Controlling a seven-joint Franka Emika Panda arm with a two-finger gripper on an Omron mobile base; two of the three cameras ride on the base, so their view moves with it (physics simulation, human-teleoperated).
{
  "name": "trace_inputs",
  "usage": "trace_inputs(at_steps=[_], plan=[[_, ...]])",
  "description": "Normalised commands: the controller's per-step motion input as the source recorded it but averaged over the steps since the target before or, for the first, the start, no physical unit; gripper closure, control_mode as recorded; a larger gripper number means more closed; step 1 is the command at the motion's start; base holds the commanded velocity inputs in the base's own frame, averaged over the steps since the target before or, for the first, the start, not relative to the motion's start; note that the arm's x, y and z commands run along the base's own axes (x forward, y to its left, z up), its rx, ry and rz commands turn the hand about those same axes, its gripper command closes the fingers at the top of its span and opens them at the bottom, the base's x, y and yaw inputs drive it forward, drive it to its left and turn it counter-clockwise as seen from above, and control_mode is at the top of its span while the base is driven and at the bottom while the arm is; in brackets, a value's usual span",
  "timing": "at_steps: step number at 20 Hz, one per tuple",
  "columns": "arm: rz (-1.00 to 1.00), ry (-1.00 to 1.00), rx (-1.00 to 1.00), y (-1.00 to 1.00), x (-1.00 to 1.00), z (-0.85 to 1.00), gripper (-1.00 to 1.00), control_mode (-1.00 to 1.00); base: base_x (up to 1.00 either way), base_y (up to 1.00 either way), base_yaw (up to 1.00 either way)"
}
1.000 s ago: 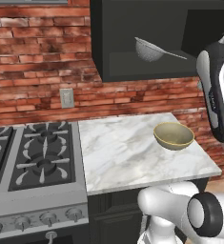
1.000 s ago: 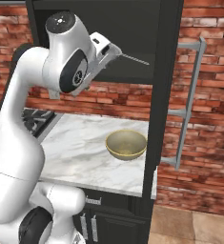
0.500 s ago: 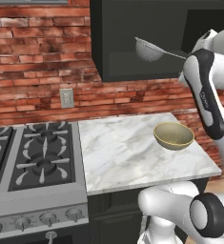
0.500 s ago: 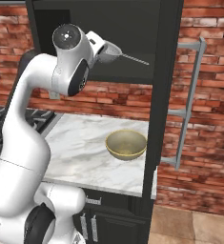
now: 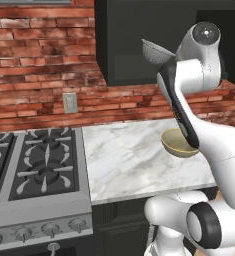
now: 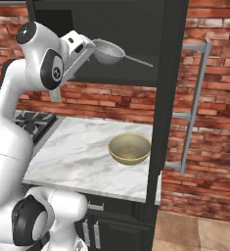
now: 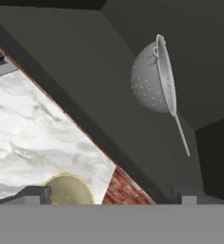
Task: Open the cabinet and setup a tea strainer by placing it in the bowl upright.
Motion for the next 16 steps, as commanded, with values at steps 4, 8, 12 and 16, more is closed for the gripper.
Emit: trace_inputs(at_steps=[4,8,12,16], plan=[[-0.09,0.01,-0.09,0.06,0.35,0.23,-1.00,-1.00,0.00,0.00,0.00],[-0.06,0.00,-0.06,0.01,0.52,0.06,-1.00,-1.00,0.00,0.00,0.00],[-0.04,0.00,-0.15,0.00,0.62,0.12,-1.00,-1.00,0.00,0.00,0.00],[-0.05,0.02,-0.09,0.00,0.39,0.03,-1.00,-1.00,0.00,0.00,0.00]])
